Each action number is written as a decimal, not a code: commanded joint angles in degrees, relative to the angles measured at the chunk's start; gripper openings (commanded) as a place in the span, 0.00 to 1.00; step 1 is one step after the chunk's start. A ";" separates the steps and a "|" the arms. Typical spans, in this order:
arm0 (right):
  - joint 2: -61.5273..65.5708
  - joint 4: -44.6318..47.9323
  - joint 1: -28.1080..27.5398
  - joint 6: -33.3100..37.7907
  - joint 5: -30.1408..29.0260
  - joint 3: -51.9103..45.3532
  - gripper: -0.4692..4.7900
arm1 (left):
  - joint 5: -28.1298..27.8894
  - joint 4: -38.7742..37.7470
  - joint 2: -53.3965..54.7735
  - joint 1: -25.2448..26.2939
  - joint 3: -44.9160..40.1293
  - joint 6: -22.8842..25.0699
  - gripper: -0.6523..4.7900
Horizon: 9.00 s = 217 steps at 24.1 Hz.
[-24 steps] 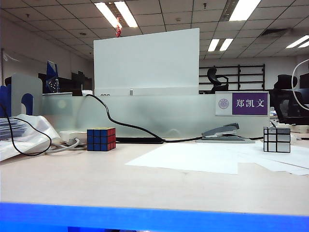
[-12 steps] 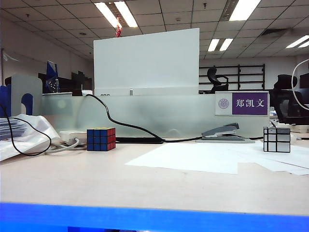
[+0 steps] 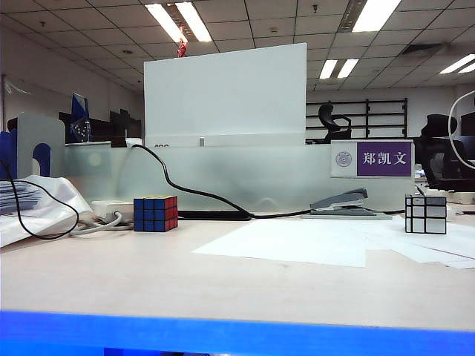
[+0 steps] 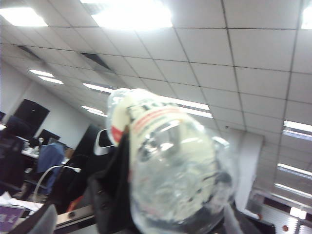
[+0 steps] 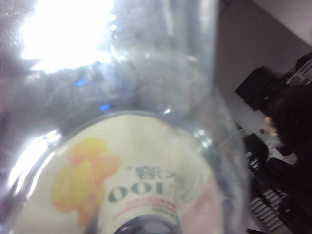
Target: Flip the plastic bottle upside down.
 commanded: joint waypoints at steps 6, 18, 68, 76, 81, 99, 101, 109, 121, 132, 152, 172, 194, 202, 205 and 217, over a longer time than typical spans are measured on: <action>-0.24 -3.67 1.05 -5.49 2.25 0.22 0.08 | -1.14 1.92 0.07 -2.16 0.26 -1.29 1.00; 4.04 -6.25 4.07 -8.83 1.86 5.90 0.08 | -1.25 2.80 0.11 -3.54 0.26 -1.18 1.00; 0.70 1.90 -11.69 -8.94 -6.03 5.90 1.00 | 1.88 -6.99 0.13 -3.43 0.24 9.53 0.11; -2.93 -0.48 -22.58 -9.90 -12.17 5.90 1.00 | 7.08 -15.30 6.97 -3.41 3.50 16.46 0.11; -5.51 -11.28 -28.15 -15.93 -26.23 5.88 1.00 | 17.18 -23.43 24.35 -3.43 16.87 27.43 0.11; -33.68 -88.89 -43.47 -65.18 -17.46 5.88 0.08 | 6.21 -87.45 73.44 -5.95 64.83 71.87 0.11; -36.68 -96.41 -43.45 -69.29 -12.22 5.88 0.08 | -1.03 -93.94 77.07 -9.20 70.18 75.32 0.11; -43.85 -113.57 -43.43 -75.17 0.66 5.88 0.08 | -17.53 -103.82 86.90 -17.88 81.31 80.28 0.11; -44.24 -124.87 -43.39 -80.81 6.56 5.75 0.08 | -19.91 -113.31 95.41 -18.62 83.82 84.13 0.11; -44.22 -124.96 -43.34 -82.20 8.31 5.75 0.08 | -20.87 -114.51 95.86 -18.64 83.82 84.91 0.11; -43.89 -125.37 -43.30 -82.44 7.89 5.73 0.08 | -23.41 -117.72 99.36 -19.82 85.24 84.19 0.11; -43.91 -126.18 -43.30 -82.44 7.91 5.73 0.08 | -23.15 -112.67 101.33 -19.78 89.79 82.99 0.11; -43.85 -118.01 -43.30 -82.14 4.26 -1.84 0.08 | -19.12 -122.20 101.57 -22.75 90.20 74.40 0.11; -43.89 -114.09 -43.30 -81.77 3.39 -2.78 0.08 | -18.25 -122.33 101.57 -24.70 90.20 73.50 0.11; -43.89 -113.72 -43.30 -81.68 3.17 -2.78 0.08 | -18.25 -122.42 101.57 -24.70 90.20 73.26 0.11; -43.91 -113.74 -43.30 -80.67 3.19 -2.78 0.08 | -18.21 -122.44 101.42 -24.70 90.18 74.42 0.11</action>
